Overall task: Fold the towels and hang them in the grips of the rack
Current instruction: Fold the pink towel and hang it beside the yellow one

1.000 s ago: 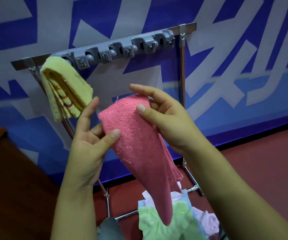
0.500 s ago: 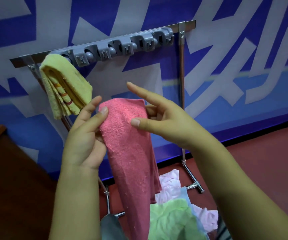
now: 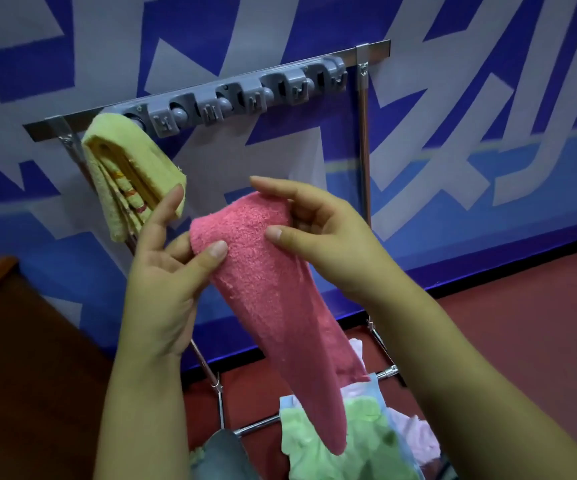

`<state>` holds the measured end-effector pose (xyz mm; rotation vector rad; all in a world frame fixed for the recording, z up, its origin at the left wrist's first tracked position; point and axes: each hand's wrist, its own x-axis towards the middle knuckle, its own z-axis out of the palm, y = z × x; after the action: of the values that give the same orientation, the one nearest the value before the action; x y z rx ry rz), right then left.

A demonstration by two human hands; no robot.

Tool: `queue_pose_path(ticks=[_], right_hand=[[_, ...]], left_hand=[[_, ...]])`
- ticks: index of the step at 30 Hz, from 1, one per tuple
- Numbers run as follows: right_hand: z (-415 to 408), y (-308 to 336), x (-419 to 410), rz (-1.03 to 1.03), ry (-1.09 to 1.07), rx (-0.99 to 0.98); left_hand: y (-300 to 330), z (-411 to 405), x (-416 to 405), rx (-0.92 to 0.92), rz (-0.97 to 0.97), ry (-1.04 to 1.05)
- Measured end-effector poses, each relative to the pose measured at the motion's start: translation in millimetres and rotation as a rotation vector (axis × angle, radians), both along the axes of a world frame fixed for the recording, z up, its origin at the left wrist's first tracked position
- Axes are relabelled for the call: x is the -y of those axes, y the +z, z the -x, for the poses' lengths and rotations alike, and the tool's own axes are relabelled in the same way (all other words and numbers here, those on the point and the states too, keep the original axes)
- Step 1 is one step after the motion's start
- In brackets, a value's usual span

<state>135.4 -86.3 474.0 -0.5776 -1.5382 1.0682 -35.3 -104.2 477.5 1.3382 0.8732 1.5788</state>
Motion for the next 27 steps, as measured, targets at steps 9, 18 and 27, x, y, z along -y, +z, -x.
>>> queue_pose_path(ticks=[9,18,27], right_hand=[[-14.3,10.5,5.5,-0.259,-0.311,0.268],[-10.4,13.0,1.0,-0.45,-0.526,0.413],[-8.4,50.7,-8.9,-0.343,-0.167,0.629]], left_hand=[[4.4,-22.6,-4.5,0.063,-0.172,0.081],[5.4,-19.5,-8.8,0.023,-0.314,0.181],[17.0,-9.9,-21.9,-0.015,-0.316,0.069]])
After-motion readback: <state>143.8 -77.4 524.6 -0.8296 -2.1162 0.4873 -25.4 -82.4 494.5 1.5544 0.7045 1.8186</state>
